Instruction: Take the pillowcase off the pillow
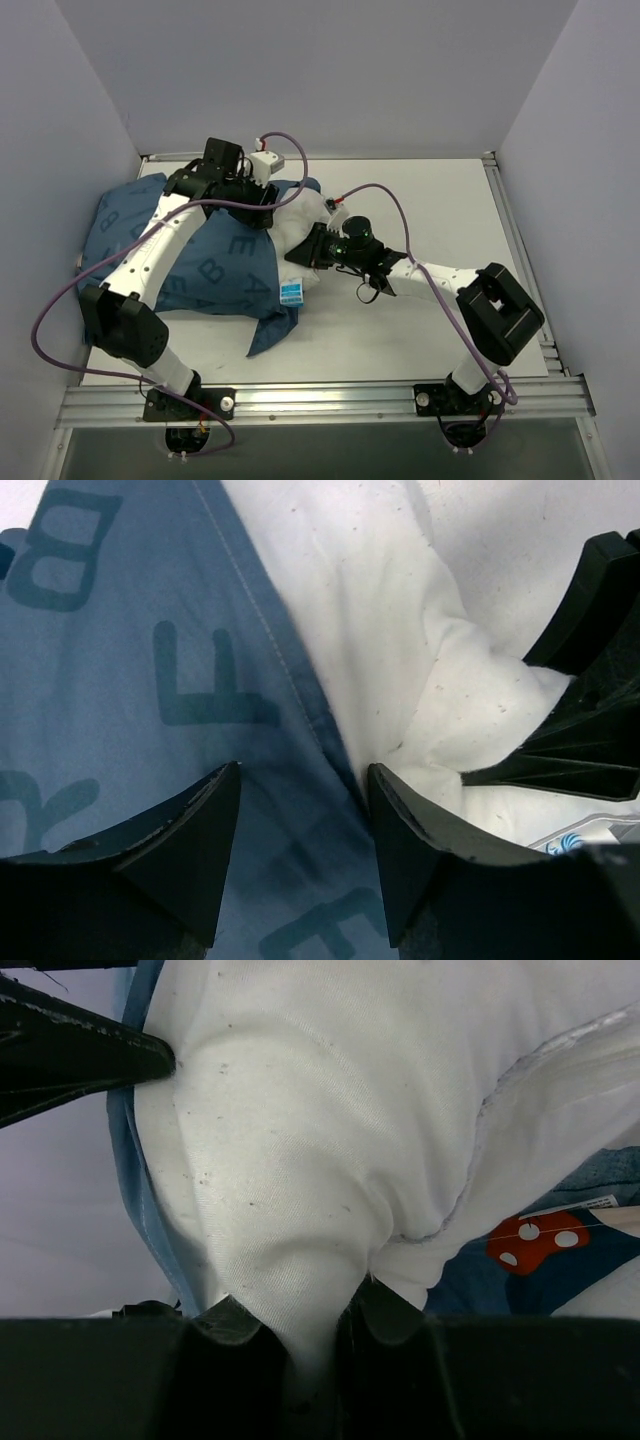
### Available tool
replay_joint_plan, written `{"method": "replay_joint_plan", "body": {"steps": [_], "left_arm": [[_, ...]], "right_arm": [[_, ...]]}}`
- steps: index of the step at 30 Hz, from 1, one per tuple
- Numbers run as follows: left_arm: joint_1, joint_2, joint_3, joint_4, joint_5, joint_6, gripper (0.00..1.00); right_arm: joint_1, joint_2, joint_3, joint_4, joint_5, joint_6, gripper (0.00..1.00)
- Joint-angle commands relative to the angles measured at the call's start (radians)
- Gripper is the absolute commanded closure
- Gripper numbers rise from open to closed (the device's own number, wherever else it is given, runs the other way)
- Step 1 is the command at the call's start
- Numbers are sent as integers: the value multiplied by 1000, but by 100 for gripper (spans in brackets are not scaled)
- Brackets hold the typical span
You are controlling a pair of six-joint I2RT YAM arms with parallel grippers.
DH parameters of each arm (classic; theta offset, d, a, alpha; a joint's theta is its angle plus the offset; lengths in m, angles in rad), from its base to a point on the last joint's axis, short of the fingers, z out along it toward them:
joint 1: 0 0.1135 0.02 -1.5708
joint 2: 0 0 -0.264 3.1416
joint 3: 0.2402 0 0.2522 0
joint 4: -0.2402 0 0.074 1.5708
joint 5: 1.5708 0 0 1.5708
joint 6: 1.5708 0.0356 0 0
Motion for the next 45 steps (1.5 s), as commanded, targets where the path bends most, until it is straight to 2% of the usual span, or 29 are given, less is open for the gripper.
{"method": "replay_joint_plan", "body": {"steps": [1, 10, 13, 14, 16, 17, 21, 23, 28, 31, 37, 41, 42, 44, 45], "left_arm": [[31, -58, 2, -1, 19, 23, 38], [40, -63, -67, 34, -67, 64, 34], [43, -55, -88, 62, -115, 86, 49], [43, -44, -92, 54, -113, 89, 70], [43, -41, -99, 45, -107, 94, 97], [43, -47, -104, 44, -109, 97, 98], [83, -84, -141, 47, -149, 143, 98], [120, -98, -158, 47, -167, 180, 98], [274, -95, -145, 39, -158, 233, 98], [331, -83, -144, 51, -163, 255, 98], [364, -49, -171, 86, -175, 273, 98], [365, -40, -185, 73, -131, 275, 98], [364, -43, -162, 55, -35, 272, 96], [356, -56, -136, 10, 58, 250, 70], [353, -61, -118, -8, 110, 246, 40]], "right_arm": [[-13, -64, -2, 27, 6, -12, 100], [-13, -74, 12, -22, 8, -39, 100], [-9, -73, 24, -53, 11, -55, 100], [-10, -79, 24, -53, 9, -55, 100], [-21, -93, 18, -41, 11, -44, 100], [-48, -119, 12, -35, 11, -30, 100], [-172, -235, -7, -88, 38, -61, 100], [-219, -299, -10, -197, 46, -96, 100], [-349, -412, -93, -309, 0, -148, 100], [-436, -520, -136, -355, -18, -155, 100], [-487, -596, -136, -489, -24, -210, 100], [-527, -614, -148, -491, -32, -221, 100], [-523, -605, -143, -483, -38, -213, 100], [-501, -570, -143, -448, -43, -190, 100], [-468, -561, -143, -416, -35, -169, 100]]}}
